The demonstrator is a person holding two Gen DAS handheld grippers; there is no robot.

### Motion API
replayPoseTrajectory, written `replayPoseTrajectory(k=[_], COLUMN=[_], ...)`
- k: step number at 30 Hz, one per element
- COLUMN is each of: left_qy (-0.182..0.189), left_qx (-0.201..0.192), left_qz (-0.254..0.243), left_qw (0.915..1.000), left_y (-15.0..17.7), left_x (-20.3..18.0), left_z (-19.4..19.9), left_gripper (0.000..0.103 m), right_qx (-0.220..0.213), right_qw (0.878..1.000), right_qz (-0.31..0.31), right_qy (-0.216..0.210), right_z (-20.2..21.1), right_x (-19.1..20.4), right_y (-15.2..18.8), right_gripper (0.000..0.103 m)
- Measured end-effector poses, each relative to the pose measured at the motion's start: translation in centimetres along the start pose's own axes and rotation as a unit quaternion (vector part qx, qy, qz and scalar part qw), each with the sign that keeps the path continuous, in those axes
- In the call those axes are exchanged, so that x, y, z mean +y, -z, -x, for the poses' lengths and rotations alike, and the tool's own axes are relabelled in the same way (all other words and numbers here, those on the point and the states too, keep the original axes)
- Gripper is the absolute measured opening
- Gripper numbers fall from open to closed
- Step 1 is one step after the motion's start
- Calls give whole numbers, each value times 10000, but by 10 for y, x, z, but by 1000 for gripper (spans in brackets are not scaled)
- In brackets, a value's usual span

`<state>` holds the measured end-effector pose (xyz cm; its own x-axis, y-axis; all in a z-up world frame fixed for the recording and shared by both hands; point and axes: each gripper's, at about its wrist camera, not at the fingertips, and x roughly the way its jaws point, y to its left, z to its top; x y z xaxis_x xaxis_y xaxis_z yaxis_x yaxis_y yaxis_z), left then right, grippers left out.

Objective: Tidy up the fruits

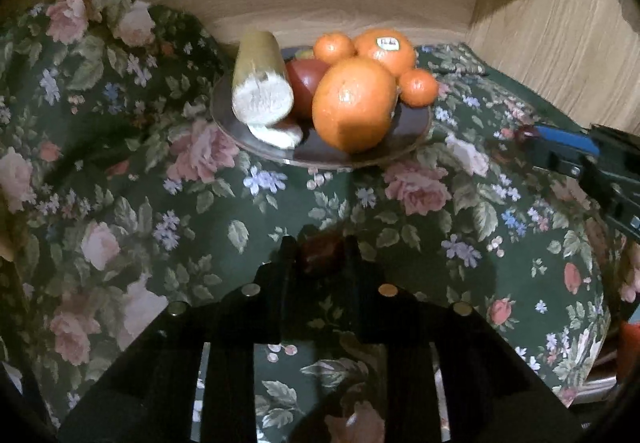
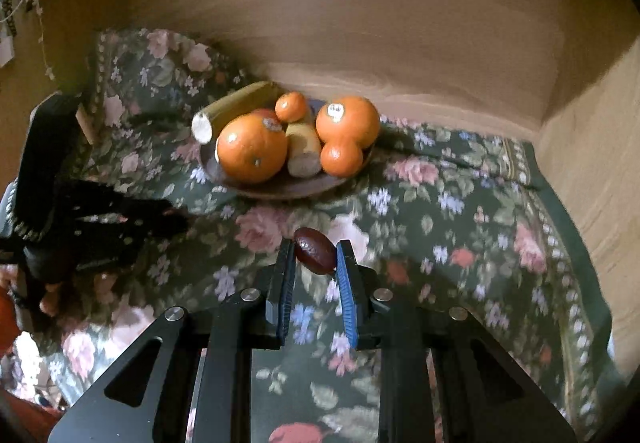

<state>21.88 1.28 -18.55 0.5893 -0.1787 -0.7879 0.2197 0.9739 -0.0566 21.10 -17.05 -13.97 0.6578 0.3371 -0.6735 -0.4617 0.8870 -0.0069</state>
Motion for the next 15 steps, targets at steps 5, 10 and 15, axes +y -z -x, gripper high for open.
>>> replayPoseTrajectory(k=[5, 10, 15], left_qy=[54, 51, -16], left_qx=[-276, -603, -891], left_qz=[30, 70, 16], left_qw=[9996, 9981, 9960], left_y=[-16, -41, -66], left_x=[6, 11, 9], left_z=[19, 35, 42], left_gripper=[22, 23, 23], right_qx=[-31, -193, -336], right_qw=[9999, 9994, 9984], right_qz=[130, 298, 442], right_qy=[-14, -12, -42], right_z=[-7, -11, -18], right_x=[-1, 0, 1], right_y=[-19, -43, -66], right_gripper=[19, 19, 19])
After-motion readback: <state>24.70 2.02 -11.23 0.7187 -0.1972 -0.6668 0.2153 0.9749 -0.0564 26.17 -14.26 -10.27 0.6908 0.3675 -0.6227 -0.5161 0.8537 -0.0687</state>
